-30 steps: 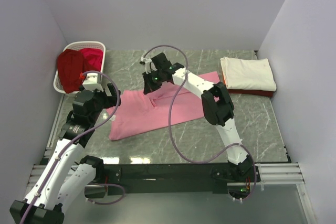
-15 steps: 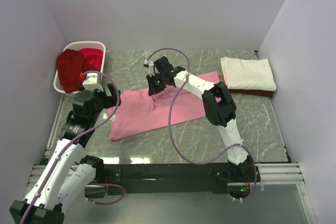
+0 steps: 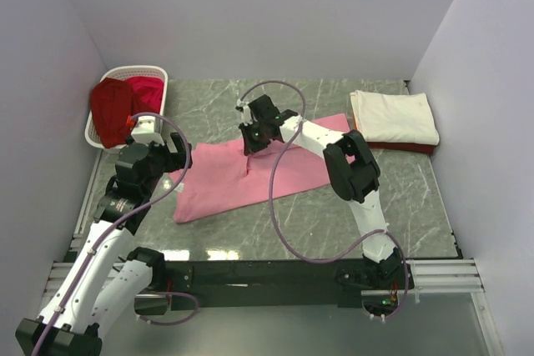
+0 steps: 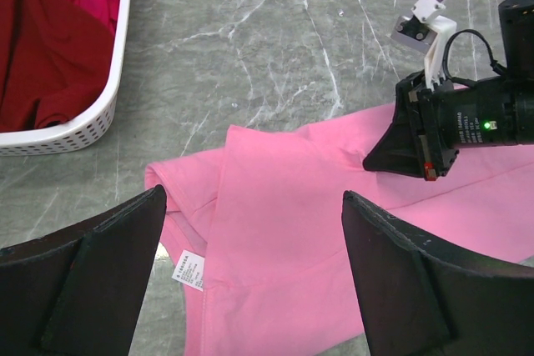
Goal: Fold and stack the t-shirts
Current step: Fold the tshirt
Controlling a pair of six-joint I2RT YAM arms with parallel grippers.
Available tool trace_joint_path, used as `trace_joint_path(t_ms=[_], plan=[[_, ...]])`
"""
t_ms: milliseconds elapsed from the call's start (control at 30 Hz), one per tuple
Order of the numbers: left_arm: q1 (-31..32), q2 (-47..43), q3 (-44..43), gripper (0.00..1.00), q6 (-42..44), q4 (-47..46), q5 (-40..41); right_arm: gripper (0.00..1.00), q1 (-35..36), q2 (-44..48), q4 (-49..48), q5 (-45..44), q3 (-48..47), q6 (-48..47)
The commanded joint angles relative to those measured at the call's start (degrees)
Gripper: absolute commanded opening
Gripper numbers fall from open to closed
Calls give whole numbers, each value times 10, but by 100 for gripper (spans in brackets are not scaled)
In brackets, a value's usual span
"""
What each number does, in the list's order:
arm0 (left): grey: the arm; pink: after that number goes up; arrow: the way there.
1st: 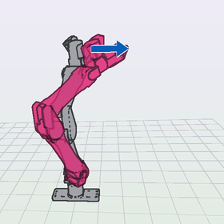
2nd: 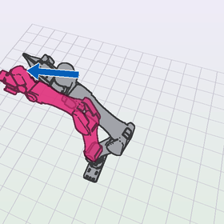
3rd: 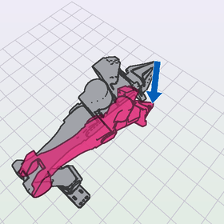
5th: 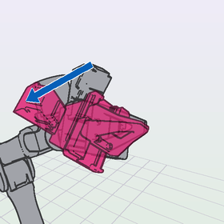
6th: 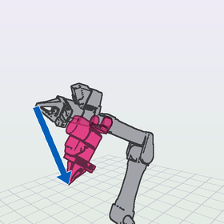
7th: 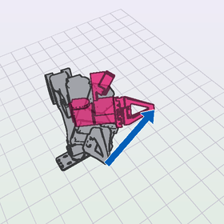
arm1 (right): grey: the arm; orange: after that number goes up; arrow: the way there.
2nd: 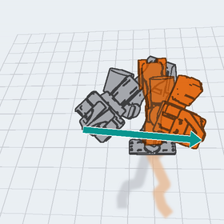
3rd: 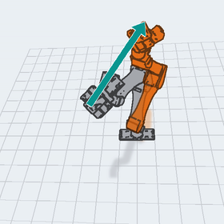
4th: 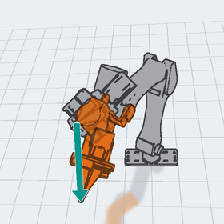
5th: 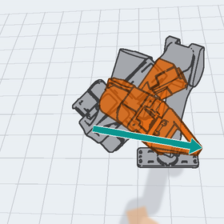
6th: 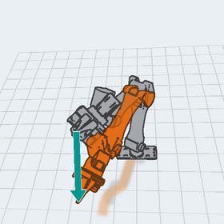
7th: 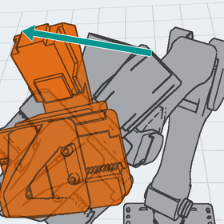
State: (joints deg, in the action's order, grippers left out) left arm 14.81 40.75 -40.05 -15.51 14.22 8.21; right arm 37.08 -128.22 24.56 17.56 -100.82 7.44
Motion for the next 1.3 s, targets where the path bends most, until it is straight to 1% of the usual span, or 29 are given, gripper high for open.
trace_joint_path(t_ms=[0,100,167,400,467,533,567,633,700,767,800,833,867,900,933,967,1000,1033,1067,1100,1133,1167,1200,1233,1267], plan=[[0,-4,-6,91,9,-17,-6,3,-6,60,-26,-19,9,9],[0,-5,-5,91,9,-17,-5,4,-6,62,-20,-18,7,11],[0,-7,-5,91,8,-17,-5,8,-6,62,-14,-17,8,11],[0,-8,-5,91,7,-16,-4,9,-7,59,-3,-20,7,9],[0,-8,-4,91,7,-17,-4,12,-10,55,7,-20,3,6],[0,-8,-4,92,7,-16,-4,20,-14,51,24,-24,-5,-3],[0,-8,-4,91,7,-16,-3,21,-17,54,27,-24,-4,-7],[0,-5,-5,91,7,-16,-3,24,-32,63,27,-31,7,-19],[1,-8,-4,91,7,-16,-3,24,-45,93,18,-31,21,-37],[0,-8,-5,91,6,-17,-5,25,-75,129,19,-15,40,-52],[0,-9,-4,92,6,-18,-7,26,-88,140,27,1,47,-88],[0,-9,-4,91,5,-19,-7,28,-100,168,37,52,61,-113],[0,-9,-4,92,4,-18,-8,29,-124,183,45,79,71,-140],[0,-8,-5,91,2,-19,-10,31,-134,201,62,108,85,-203],[0,-9,-5,92,0,-20,-9,37,-143,221,64,147,121,-231],[0,-9,-5,92,-5,-20,-6,39,-160,266,65,155,143,-260],[0,-9,-1,96,-19,-26,-5,40,-165,291,64,162,168,-316],[0,-9,2,99,-28,-30,-2,40,-169,345,65,177,218,-348],[0,-9,6,99,-43,-32,9,41,-174,377,60,178,248,-380],[0,-5,6,99,-91,-30,28,44,-179,413,38,178,281,-438],[0,-2,4,99,-119,-19,56,49,-182,485,23,182,353,-477],[0,2,1,99,-137,-11,53,59,-184,522,3,171,392,-508],[0,10,-7,99,-174,-5,45,86,-184,556,-45,159,431,-563],[0,13,-9,99,-196,5,15,97,-185,607,-66,145,500,-587],[0,20,-9,100,-219,9,2,100,-186,621,-70,134,525,-616]])
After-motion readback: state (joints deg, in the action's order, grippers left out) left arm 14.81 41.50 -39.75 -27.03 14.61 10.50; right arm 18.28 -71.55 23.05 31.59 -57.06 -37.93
